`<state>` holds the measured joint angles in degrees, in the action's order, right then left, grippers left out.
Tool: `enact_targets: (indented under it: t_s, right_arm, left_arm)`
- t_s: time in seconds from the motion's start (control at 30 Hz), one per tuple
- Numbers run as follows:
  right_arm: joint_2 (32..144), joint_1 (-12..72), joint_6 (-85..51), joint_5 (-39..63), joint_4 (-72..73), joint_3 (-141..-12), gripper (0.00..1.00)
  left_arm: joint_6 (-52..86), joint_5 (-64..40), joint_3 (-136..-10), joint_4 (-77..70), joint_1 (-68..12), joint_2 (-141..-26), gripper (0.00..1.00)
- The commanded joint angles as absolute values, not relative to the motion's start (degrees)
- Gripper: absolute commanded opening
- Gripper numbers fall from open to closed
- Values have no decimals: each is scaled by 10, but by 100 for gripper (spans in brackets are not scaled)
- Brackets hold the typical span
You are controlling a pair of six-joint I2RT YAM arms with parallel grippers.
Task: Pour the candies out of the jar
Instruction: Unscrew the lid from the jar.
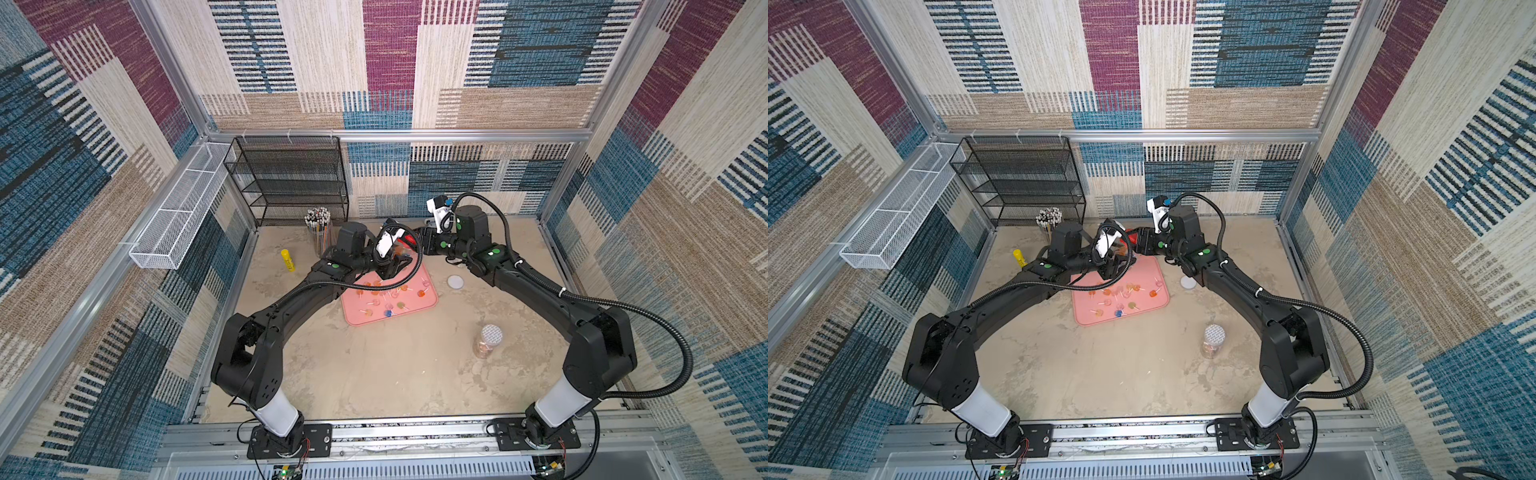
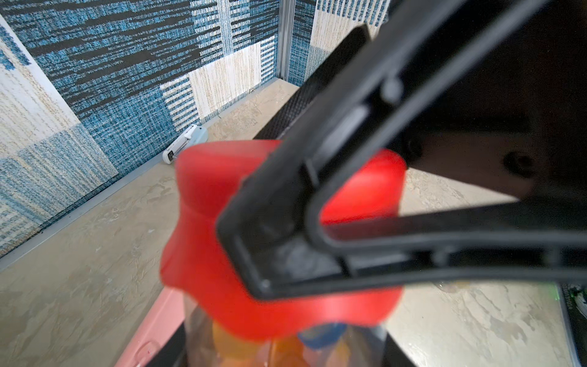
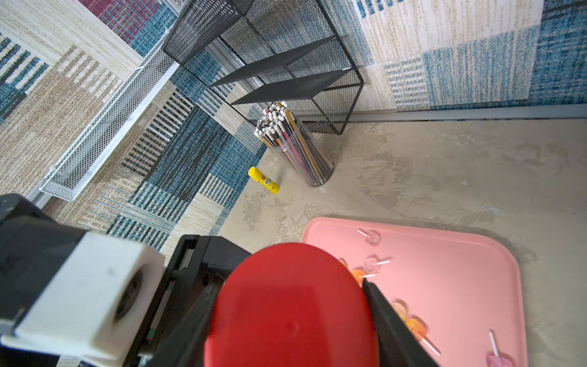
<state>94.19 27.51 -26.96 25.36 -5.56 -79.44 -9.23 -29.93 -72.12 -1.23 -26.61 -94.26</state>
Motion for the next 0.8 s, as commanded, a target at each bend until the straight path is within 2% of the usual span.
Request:
enact_targets:
  t_s: [0.0,0.1,0.27,0.43,0.6,0.7,0.77]
  right_arm:
    - [930,267,-240,329,-11,-787,41]
    - [917,255,-207,412,-5,-791,36]
    - [886,249,-128,504,-32,-797,32]
    - [856,239,-87,564,-44,-781,30]
    - [856,236,-87,567,-48,-777,30]
    - [859,235,-98,543,-48,-785,37]
    - [860,230,-120,510,-46,-792,56]
  left_arm:
    - [-85,-387,-741,-19,-260,-940,0]
    - [-66,-515,-764,-16,-237,-946,0]
    - [-45,-642,-791,-20,-222,-943,0]
    - [-44,-716,-804,-6,-222,-940,0]
    - [-59,-699,-809,20,-222,-940,0]
    - [-63,-677,-807,24,-223,-937,0]
    - [-66,-658,-806,29,-223,-935,0]
